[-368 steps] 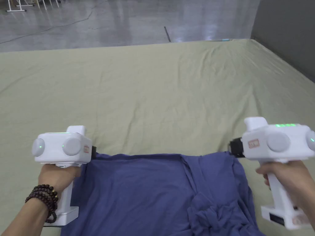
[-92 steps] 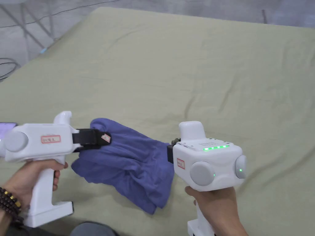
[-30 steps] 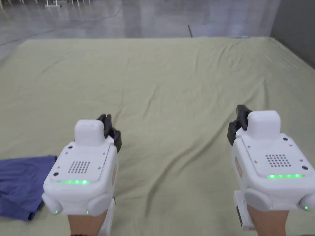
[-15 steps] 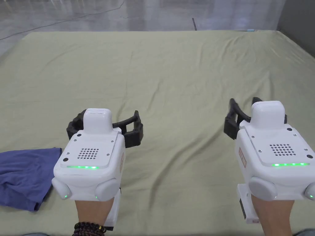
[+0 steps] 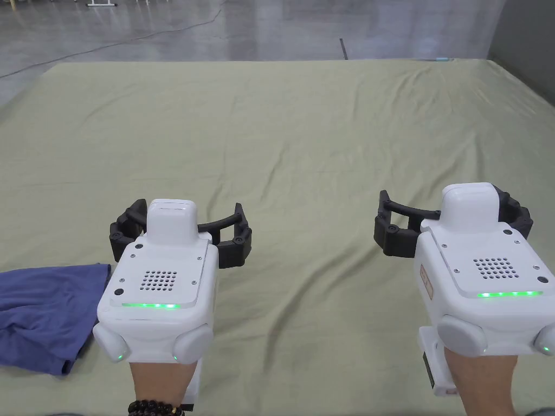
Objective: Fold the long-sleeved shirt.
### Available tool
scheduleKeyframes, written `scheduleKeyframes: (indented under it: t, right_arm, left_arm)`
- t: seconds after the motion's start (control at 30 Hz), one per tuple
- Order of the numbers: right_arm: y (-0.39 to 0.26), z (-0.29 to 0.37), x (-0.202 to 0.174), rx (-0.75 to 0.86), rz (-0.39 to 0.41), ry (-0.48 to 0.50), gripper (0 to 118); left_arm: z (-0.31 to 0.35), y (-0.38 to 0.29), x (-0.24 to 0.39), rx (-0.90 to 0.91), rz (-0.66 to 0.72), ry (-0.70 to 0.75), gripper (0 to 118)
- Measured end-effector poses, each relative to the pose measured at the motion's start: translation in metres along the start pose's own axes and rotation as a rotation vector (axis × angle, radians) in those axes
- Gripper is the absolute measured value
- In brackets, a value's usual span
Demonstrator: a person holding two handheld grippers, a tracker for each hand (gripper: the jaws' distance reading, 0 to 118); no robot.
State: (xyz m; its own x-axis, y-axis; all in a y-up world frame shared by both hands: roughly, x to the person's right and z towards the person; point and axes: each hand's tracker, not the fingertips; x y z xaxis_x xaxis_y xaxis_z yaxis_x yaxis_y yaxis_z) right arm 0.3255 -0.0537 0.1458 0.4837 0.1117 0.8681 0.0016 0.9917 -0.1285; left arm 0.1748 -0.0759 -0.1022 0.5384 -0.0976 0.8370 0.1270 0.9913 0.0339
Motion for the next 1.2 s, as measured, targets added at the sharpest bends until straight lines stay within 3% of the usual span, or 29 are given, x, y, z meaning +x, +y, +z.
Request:
scheduleKeyframes:
  t: [0.7, 0.87, 1.1, 1.2]
  right_arm:
    - [0.0071, 0.0004, -0.0031, 0.033, 0.006, -0.012, 118]
    - [0.0093, 0.0000, 0.0005, 0.038, -0.004, -0.019, 118]
    - [0.0063, -0.0003, 0.0006, 0.025, -0.002, -0.015, 118]
    - [0.0051, -0.0011, -0.0003, 0.022, 0.000, -0.010, 118]
  left_arm:
    - [0.0015, 0.0052, -0.0046, 0.003, 0.023, 0.006, 118]
    - [-0.0019, 0.0101, -0.0057, -0.018, 0.082, -0.013, 118]
    - [0.0004, 0.0090, -0.0044, 0.082, 0.109, -0.028, 118]
    - [-0.0003, 0.0073, -0.0007, 0.086, 0.054, -0.012, 118]
